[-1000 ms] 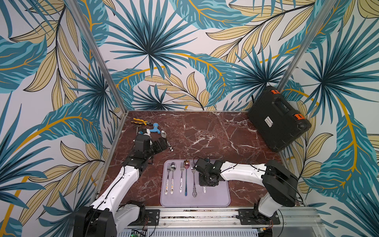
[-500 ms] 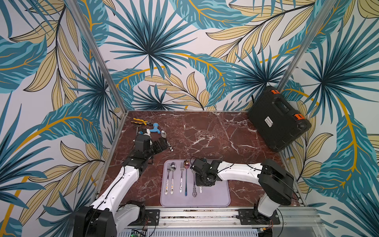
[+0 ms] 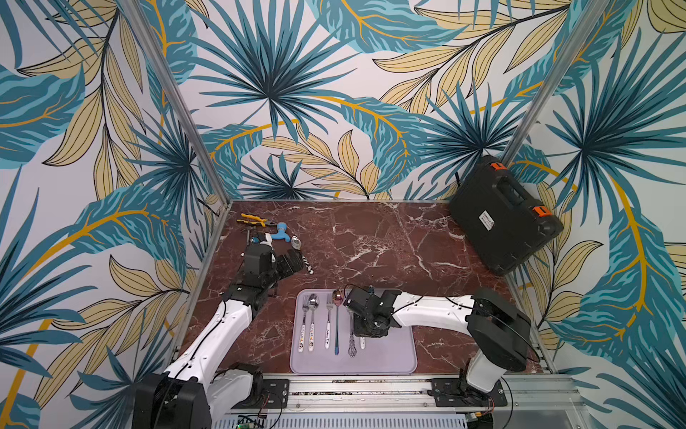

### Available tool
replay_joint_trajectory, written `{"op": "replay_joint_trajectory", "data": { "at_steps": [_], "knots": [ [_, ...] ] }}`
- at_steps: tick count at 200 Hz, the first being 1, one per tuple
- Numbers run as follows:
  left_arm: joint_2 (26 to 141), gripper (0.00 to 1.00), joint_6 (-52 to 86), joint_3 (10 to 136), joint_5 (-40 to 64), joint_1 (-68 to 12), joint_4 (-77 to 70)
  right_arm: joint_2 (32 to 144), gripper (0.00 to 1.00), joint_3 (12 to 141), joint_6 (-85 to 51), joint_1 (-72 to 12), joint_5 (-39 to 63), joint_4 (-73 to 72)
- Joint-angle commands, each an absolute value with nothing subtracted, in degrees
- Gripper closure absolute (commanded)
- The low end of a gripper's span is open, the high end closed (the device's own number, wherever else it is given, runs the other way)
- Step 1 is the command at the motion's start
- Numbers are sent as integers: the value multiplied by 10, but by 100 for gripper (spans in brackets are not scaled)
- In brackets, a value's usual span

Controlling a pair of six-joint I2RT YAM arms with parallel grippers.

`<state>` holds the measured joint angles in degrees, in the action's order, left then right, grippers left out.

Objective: Set the spoon and fork side by side
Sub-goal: Place the spoon on the tray.

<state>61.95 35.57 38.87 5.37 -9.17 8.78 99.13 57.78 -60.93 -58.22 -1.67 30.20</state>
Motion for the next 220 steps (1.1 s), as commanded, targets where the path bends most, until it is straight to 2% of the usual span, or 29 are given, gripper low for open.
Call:
{"op": "replay_joint_trajectory", "data": {
  "at_steps": [1,55,89,106,143,164,169,172,175,220],
  "knots": [
    [620,0,353,378,54,-88,82,1013,78,578,-616,-586,-29,335],
    [620,0,353,379,54,-88,82,998,75,583,-613,-586,-42,349],
    [619,0,353,379,51,-88,82,989,68,591,-604,-585,-58,369],
    [619,0,352,379,52,-88,83,980,60,594,-598,-585,-69,377],
    [619,0,351,379,49,-88,83,959,33,597,-582,-583,-85,386],
    [619,0,349,379,46,-88,85,943,20,595,-569,-579,-101,396],
    [619,0,348,379,46,-88,86,938,14,594,-565,-578,-107,398],
    [619,0,348,379,46,-88,86,934,5,593,-563,-576,-111,399],
    [618,0,348,380,45,-88,86,930,1,592,-560,-576,-114,400],
    [616,0,341,382,35,-88,90,860,0,591,-512,-558,-191,428]
  ]
}}
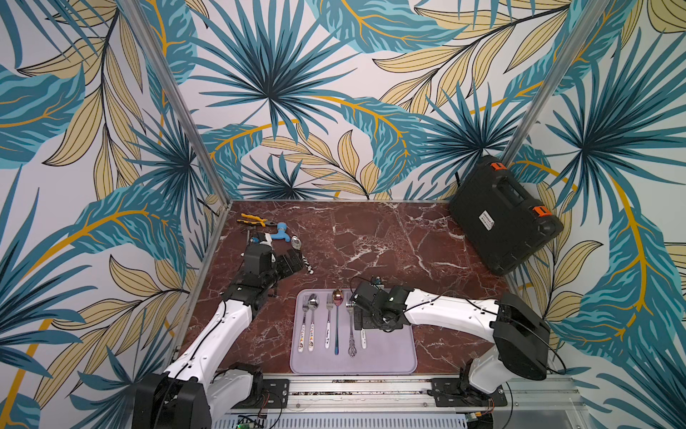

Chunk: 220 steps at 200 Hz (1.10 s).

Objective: Set the spoon and fork side by side
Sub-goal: Place the spoon on the tray, then pick up the spoon from the center of the board.

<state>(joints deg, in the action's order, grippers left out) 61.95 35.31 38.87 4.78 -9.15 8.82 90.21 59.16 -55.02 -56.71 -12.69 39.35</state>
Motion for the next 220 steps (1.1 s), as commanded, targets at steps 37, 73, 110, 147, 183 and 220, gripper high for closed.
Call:
{"op": "replay_joint_trajectory", "data": {
  "at_steps": [37,73,110,147,183,220],
  "knots": [
    [614,0,337,382,19,-88,92,827,1,628,-439,-529,-226,432],
    [620,0,337,381,8,-88,90,877,0,732,-348,-500,-213,440],
    [644,0,342,384,9,-88,84,981,2,861,-283,-475,-168,461],
    [688,0,365,405,5,-85,114,1092,12,984,-263,-432,-62,459],
    [708,0,405,393,33,-43,109,1217,16,1124,-240,-428,-16,501],
    [800,1,392,441,120,-34,125,1279,18,1180,-245,-415,3,500]
  ]
}}
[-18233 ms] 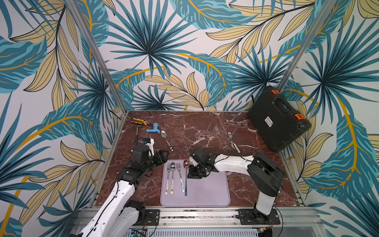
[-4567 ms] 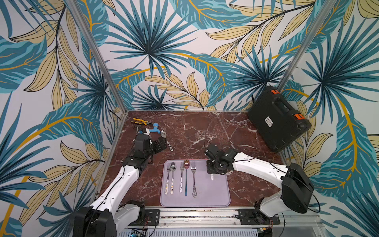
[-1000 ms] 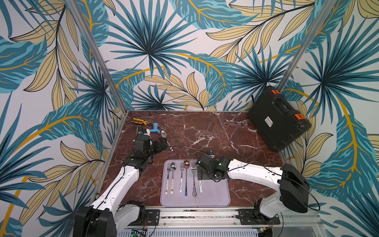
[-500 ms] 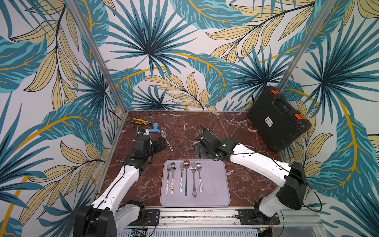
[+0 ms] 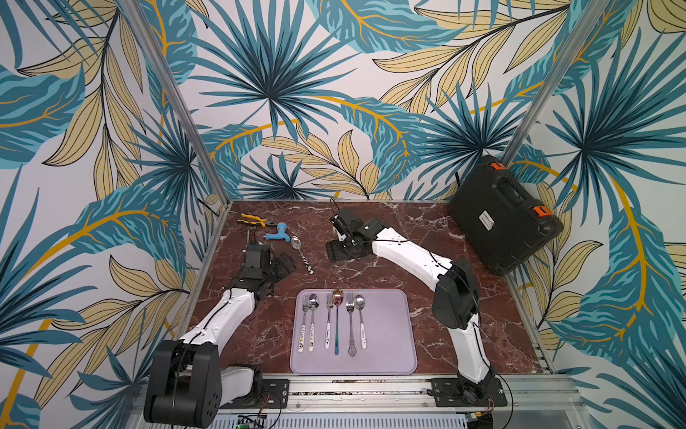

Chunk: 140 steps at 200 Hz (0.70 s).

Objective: Set the spoon and fork side by side
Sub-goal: Pick up the spoon from the center of the board.

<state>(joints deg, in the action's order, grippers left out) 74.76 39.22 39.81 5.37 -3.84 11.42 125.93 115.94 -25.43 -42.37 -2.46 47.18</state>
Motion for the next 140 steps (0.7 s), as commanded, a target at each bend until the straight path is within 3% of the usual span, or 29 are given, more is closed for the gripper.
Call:
{"op": "replay_joint_trajectory", "data": {
  "at_steps": [1,69,140],
  "knots": [
    [803,1,392,442,123,-34,124,1280,18,1180,-246,-414,3,500],
    [964,13,380,547,165,-57,153,1196,17,1052,-265,-357,0,432],
    [1064,26,355,695,65,-109,303,1024,15,869,-249,-312,-24,387]
  ]
}}
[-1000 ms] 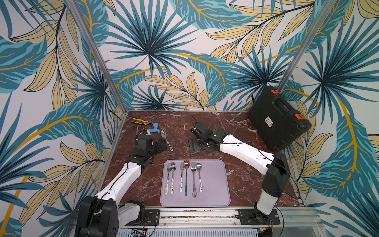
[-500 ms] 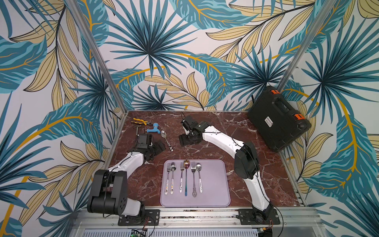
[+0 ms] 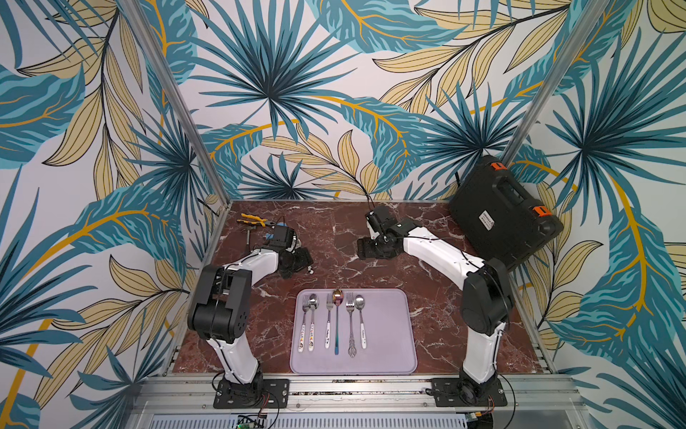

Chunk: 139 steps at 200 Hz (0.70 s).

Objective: Set the spoon and fork side by side
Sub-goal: Pick up the spoon from the center of the board.

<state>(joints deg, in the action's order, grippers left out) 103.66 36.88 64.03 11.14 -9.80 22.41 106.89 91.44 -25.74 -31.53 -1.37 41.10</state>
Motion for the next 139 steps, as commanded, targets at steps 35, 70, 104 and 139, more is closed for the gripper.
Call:
{"op": "replay_joint_trajectory", "data": {
  "at_steps": [35,70,104,139],
  "knots": [
    [1109,39,368,767,21,-132,383,956,13,794,-244,-305,-30,367],
    [1169,41,380,853,-15,-154,469,897,12,728,-242,-292,-24,341],
    [1208,56,388,910,-41,-169,520,858,12,679,-239,-275,-4,319],
    [1234,70,392,940,-57,-171,555,826,11,641,-234,-257,12,304]
  ]
}}
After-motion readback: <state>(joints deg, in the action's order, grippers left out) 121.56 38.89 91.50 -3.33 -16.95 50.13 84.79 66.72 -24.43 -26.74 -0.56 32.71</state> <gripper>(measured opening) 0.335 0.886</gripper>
